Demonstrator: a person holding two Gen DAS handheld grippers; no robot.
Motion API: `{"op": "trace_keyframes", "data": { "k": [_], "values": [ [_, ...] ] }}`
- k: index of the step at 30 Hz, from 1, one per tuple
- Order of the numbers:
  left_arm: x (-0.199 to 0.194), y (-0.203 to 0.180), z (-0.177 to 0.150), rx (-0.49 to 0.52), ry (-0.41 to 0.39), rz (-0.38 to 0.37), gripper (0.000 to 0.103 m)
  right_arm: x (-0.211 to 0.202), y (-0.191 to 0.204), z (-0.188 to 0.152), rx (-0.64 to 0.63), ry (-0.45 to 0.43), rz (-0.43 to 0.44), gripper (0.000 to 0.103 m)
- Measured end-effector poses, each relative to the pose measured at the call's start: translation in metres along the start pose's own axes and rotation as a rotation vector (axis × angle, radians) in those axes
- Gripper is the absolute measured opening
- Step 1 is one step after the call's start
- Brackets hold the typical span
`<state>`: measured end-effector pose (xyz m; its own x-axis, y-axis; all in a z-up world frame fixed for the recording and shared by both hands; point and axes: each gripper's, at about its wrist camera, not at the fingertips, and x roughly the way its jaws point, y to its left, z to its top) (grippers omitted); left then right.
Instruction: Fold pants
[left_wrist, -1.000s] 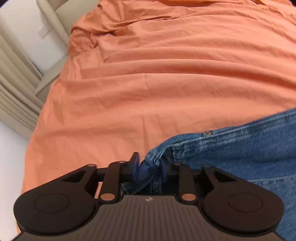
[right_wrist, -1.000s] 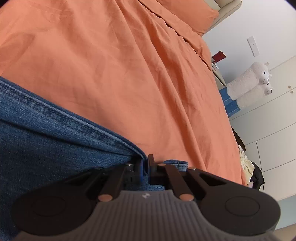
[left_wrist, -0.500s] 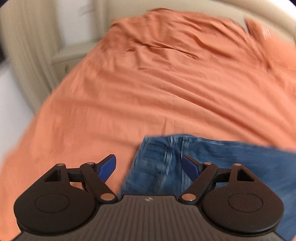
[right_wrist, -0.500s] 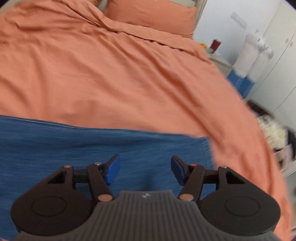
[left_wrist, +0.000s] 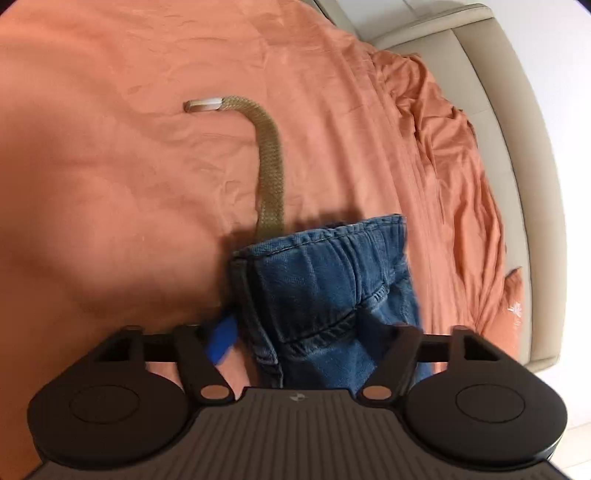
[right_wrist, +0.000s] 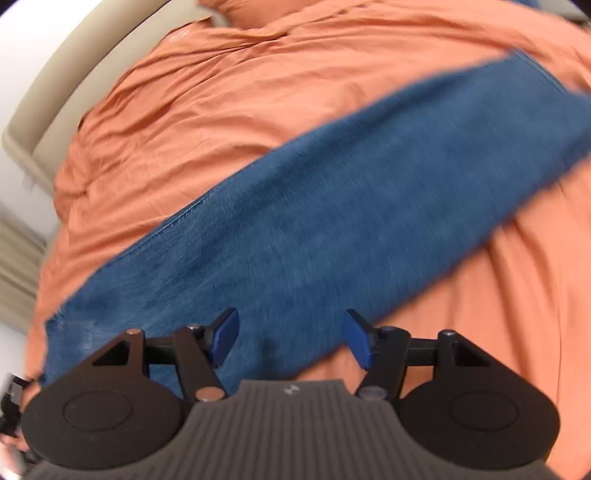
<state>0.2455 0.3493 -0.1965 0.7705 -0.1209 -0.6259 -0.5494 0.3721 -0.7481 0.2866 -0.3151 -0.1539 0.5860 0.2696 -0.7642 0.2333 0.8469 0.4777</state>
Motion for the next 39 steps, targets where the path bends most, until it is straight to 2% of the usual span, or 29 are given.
{"op": "trace_keyframes", "data": {
  "k": [1, 2, 3, 4, 5, 9, 12, 15, 17, 19, 21, 23, 25, 29, 30, 32, 33, 34, 37, 39],
  "values": [
    [0.003, -0.005, -0.001, 0.023, -0.011, 0.024, 0.058, -0.005, -0.001, -0.010, 0.018, -0.003, 0.009, 0.059],
    [0.002, -0.011, -0.002, 0.061, -0.022, 0.053, 0.045, -0.010, 0.000, -0.020, 0.016, -0.005, 0.017, 0.059],
    [0.001, -0.021, -0.003, 0.114, -0.036, 0.094, 0.038, -0.014, 0.004, -0.029, -0.008, -0.002, 0.021, 0.060],
    [-0.004, -0.033, -0.004, 0.172, -0.059, 0.123, 0.027, -0.015, 0.009, -0.038, -0.049, 0.007, 0.020, 0.060],
    [-0.011, -0.042, -0.003, 0.216, -0.078, 0.133, 0.021, -0.014, 0.019, -0.049, -0.104, 0.020, 0.021, 0.060],
    [-0.042, -0.084, -0.001, 0.342, -0.144, 0.146, 0.018, 0.003, 0.072, -0.094, -0.353, 0.068, 0.078, 0.060],
    [-0.039, -0.085, 0.002, 0.403, -0.150, 0.203, 0.018, 0.022, 0.115, -0.133, -0.542, 0.077, 0.150, 0.064],
    [-0.017, -0.071, 0.003, 0.430, -0.127, 0.260, 0.018, 0.042, 0.148, -0.170, -0.725, 0.021, 0.152, 0.071],
    [-0.004, -0.063, 0.000, 0.446, -0.115, 0.287, 0.018, 0.059, 0.165, -0.183, -0.850, -0.011, 0.131, 0.071],
    [-0.008, -0.056, -0.004, 0.459, -0.117, 0.282, 0.018, 0.064, 0.175, -0.187, -0.947, -0.089, 0.107, 0.070],
    [-0.011, -0.054, -0.006, 0.498, -0.110, 0.283, 0.019, 0.056, 0.180, -0.186, -0.993, -0.193, 0.082, 0.070],
    [-0.011, -0.056, -0.005, 0.522, -0.098, 0.283, 0.019, 0.048, 0.184, -0.179, -0.996, -0.247, 0.112, 0.071],
    [-0.011, -0.056, -0.004, 0.526, -0.086, 0.284, 0.019, 0.049, 0.186, -0.174, -1.005, -0.226, 0.127, 0.074],
    [-0.007, -0.055, -0.004, 0.535, -0.079, 0.288, 0.020, 0.077, 0.188, -0.170, -0.999, -0.142, 0.121, 0.074],
    [-0.005, -0.056, -0.004, 0.537, -0.078, 0.292, 0.020, 0.083, 0.190, -0.172, -0.988, -0.130, 0.117, 0.071],
    [-0.006, -0.055, -0.004, 0.542, -0.077, 0.293, 0.020, 0.089, 0.192, -0.178, -0.976, -0.135, 0.124, 0.047],
    [-0.007, -0.056, -0.003, 0.540, -0.076, 0.293, 0.020, 0.087, 0.195, -0.181, -0.982, -0.134, 0.141, 0.025],
    [-0.009, -0.057, -0.002, 0.534, -0.079, 0.288, 0.020, 0.080, 0.200, -0.185, -0.992, -0.140, 0.158, 0.010],
    [-0.014, -0.066, -0.001, 0.558, -0.092, 0.292, 0.020, 0.045, 0.202, -0.196, -1.007, -0.210, 0.169, 0.005],
    [-0.009, -0.071, -0.006, 0.605, -0.090, 0.337, 0.020, 0.041, 0.196, -0.198, -0.964, -0.162, 0.171, 0.002]
  ]
}}
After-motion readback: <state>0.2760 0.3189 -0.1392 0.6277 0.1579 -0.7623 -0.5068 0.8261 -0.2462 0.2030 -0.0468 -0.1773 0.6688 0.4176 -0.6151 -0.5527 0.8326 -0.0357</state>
